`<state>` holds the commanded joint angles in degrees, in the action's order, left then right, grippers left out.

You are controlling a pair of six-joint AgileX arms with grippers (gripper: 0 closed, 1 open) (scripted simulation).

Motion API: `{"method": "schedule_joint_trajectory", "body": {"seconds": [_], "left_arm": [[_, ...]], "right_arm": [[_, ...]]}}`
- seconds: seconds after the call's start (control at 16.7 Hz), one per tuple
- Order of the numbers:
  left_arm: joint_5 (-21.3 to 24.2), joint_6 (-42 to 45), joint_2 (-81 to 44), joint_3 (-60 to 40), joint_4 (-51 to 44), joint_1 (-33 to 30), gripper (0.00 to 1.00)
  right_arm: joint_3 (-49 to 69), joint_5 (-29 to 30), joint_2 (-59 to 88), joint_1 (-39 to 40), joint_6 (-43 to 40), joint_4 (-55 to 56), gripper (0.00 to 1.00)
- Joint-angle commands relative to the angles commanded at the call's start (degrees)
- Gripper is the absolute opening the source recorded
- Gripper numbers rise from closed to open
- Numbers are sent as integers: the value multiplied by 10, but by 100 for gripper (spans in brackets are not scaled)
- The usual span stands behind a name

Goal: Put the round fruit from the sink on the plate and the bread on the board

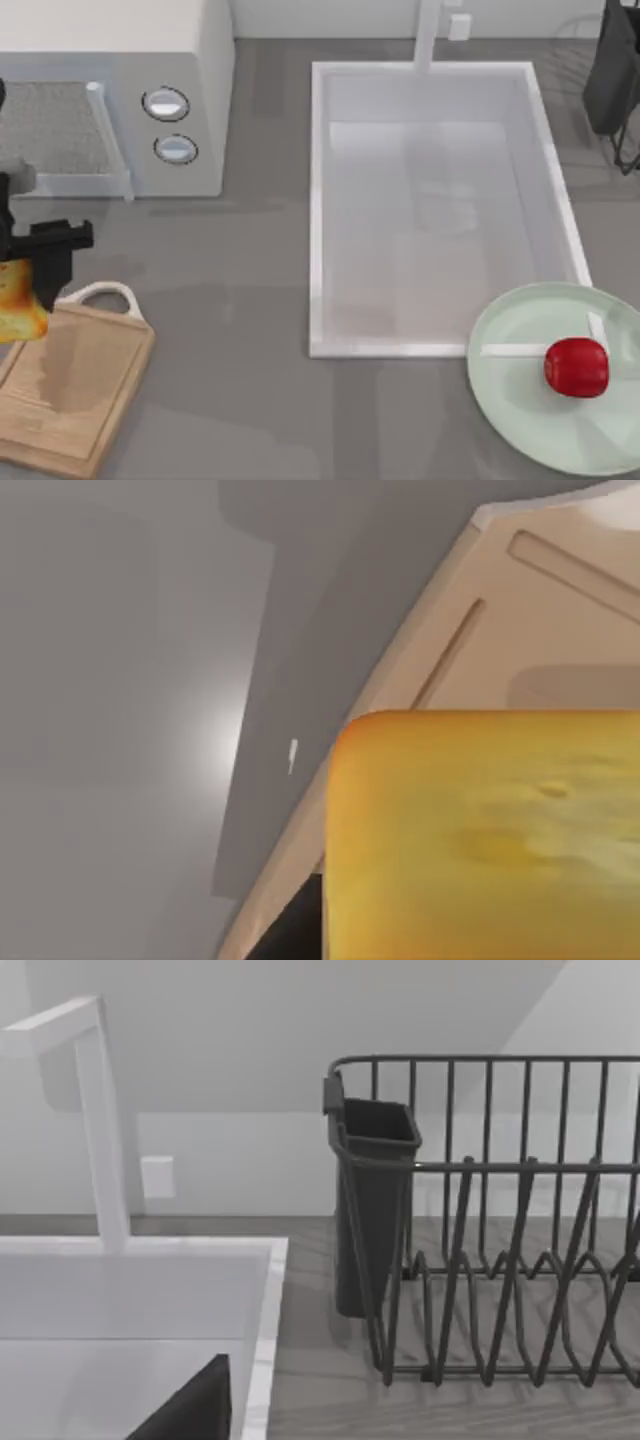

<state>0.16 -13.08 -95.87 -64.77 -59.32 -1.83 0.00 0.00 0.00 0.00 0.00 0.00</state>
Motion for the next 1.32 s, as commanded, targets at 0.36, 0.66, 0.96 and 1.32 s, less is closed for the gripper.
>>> {"method": "schedule_joint_trajectory", "body": {"seconds": [0.36,0.66,0.96,1.32], "left_arm": [[0,0,36,-67,-98,-2,0],[0,-5,32,-66,-97,-1,0],[0,-121,16,-75,-99,-7,0],[-1,-460,-7,-75,-95,-21,0]], "right_arm": [[0,0,0,0,0,0,100],[0,0,0,0,0,0,100],[0,0,0,0,0,0,100],[0,0,0,0,0,0,100]]}}
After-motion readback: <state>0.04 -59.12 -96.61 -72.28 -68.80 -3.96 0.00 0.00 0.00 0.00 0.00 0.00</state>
